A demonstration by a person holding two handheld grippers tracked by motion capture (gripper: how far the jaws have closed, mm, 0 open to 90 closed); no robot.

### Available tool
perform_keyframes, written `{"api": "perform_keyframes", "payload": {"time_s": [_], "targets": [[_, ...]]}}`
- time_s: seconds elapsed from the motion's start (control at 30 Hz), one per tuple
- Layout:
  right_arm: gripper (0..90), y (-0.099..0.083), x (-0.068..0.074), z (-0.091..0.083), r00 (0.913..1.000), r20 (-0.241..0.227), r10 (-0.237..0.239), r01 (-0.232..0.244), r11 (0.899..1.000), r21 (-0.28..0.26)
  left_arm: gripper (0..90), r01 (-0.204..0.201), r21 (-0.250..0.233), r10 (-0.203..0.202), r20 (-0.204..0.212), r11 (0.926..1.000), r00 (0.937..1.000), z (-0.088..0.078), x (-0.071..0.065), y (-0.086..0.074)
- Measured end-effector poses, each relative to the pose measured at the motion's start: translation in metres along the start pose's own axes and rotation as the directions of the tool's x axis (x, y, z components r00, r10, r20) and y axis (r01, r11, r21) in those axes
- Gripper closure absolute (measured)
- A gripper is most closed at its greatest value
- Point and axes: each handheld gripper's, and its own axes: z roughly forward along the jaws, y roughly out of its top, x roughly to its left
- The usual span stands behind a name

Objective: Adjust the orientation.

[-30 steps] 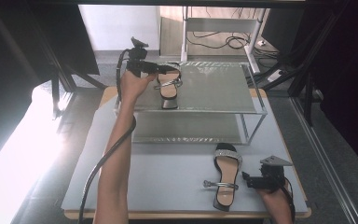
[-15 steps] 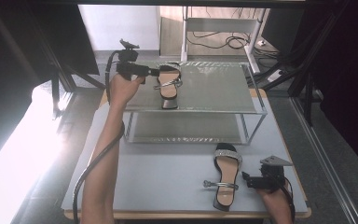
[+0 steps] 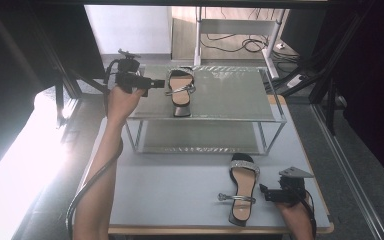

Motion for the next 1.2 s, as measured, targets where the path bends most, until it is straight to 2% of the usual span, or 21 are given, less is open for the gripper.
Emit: {"api": "perform_keyframes", "payload": {"time_s": [0.13,0.57,0.8,1.0,1.2], "targets": [[2.9,0.000,0.000,0.000,1.0000,0.000,0.000,0.000,1.000,0.000,4.0,-0.013,-0.012,0.013,0.012,0.9998,0.9998,-0.005,-0.002,-0.010],[2.9,0.000,0.000,0.000,1.0000,0.001,-0.001,0.001,1.000,0.000,4.3,-0.020,-0.045,0.023,0.051,0.9988,0.9985,-0.021,-0.002,-0.035],[2.9,0.000,0.000,0.000,1.0000,0.001,-0.001,0.001,1.000,0.000,4.3,-0.031,-0.055,0.035,0.063,0.9980,0.9974,-0.027,-0.004,-0.043],[2.9,0.000,0.000,0.000,1.0000,0.001,-0.001,0.001,1.000,0.000,4.3,-0.046,-0.070,0.051,0.073,0.9965,0.9960,-0.033,-0.010,-0.053],[3.0,0.000,0.000,0.000,1.0000,0.001,-0.001,0.001,1.000,0.000,4.1,-0.077,-0.072,0.083,0.080,0.9944,0.9933,-0.038,-0.023,-0.064]]}}
